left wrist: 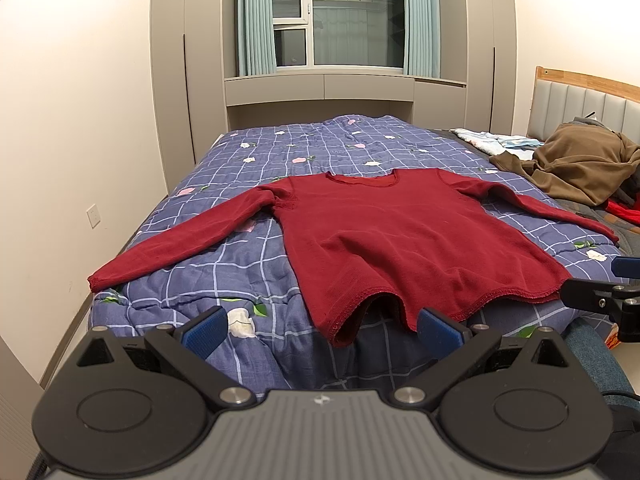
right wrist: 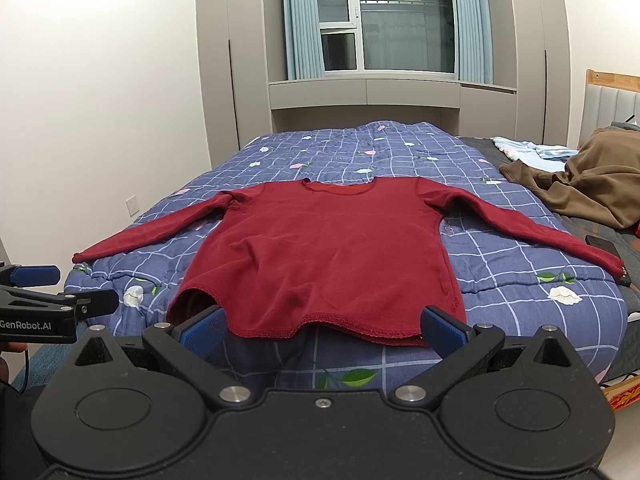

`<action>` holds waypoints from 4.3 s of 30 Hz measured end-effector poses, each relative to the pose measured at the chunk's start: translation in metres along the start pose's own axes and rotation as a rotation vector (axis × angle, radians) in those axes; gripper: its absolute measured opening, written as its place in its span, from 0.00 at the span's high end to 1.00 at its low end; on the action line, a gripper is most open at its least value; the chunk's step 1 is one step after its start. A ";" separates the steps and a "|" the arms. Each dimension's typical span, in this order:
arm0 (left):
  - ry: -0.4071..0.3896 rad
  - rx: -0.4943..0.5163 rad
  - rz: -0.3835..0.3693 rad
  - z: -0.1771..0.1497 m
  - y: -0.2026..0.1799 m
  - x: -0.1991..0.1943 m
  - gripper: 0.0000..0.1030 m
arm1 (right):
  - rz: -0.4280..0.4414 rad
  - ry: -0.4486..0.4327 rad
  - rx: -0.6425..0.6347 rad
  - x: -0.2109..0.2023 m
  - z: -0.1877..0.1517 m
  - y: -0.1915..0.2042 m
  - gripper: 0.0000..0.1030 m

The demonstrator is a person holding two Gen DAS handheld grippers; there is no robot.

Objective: Fold small clothes

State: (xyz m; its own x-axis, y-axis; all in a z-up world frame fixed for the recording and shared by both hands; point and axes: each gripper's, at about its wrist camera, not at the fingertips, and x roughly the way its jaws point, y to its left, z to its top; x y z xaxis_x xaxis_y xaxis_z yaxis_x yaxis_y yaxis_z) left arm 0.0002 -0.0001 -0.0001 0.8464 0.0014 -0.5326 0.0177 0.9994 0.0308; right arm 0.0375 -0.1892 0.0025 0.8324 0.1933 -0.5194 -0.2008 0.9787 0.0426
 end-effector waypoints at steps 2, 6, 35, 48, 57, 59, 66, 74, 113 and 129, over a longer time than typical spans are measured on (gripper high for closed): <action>0.000 0.000 0.000 0.000 0.000 0.000 0.00 | -0.001 0.000 0.000 0.000 0.000 0.000 0.00; 0.001 0.000 0.000 0.000 0.000 0.000 0.00 | 0.000 0.000 0.000 0.000 0.000 0.000 0.00; 0.000 0.000 0.000 0.000 0.000 0.000 0.00 | -0.001 0.000 -0.002 0.000 -0.002 -0.003 0.00; 0.023 -0.009 0.011 0.003 0.004 0.005 0.00 | 0.016 0.012 0.004 0.002 0.003 -0.007 0.00; 0.087 -0.019 0.024 0.014 0.008 0.029 0.00 | -0.031 0.033 0.031 0.009 0.019 -0.015 0.00; 0.103 -0.035 0.017 0.018 0.010 0.038 0.00 | -0.049 0.046 0.042 0.015 0.022 -0.015 0.00; 0.156 -0.040 0.019 0.036 0.007 0.072 0.00 | -0.082 0.081 0.094 0.044 0.035 -0.027 0.00; 0.212 -0.044 0.032 0.069 -0.001 0.115 0.00 | -0.139 0.151 0.172 0.092 0.064 -0.058 0.00; 0.368 0.079 -0.108 0.196 -0.129 0.369 0.00 | -0.431 0.290 0.472 0.250 0.102 -0.249 0.00; 0.409 0.159 -0.072 0.174 -0.167 0.421 0.00 | -0.745 0.014 0.903 0.220 0.063 -0.325 0.01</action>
State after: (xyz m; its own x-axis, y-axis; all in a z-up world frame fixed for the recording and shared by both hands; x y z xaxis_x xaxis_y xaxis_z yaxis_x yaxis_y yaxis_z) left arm 0.4464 -0.1730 -0.0824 0.5605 -0.0221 -0.8279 0.1773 0.9797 0.0939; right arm 0.3186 -0.4604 -0.0720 0.5826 -0.4436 -0.6810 0.7788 0.5443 0.3117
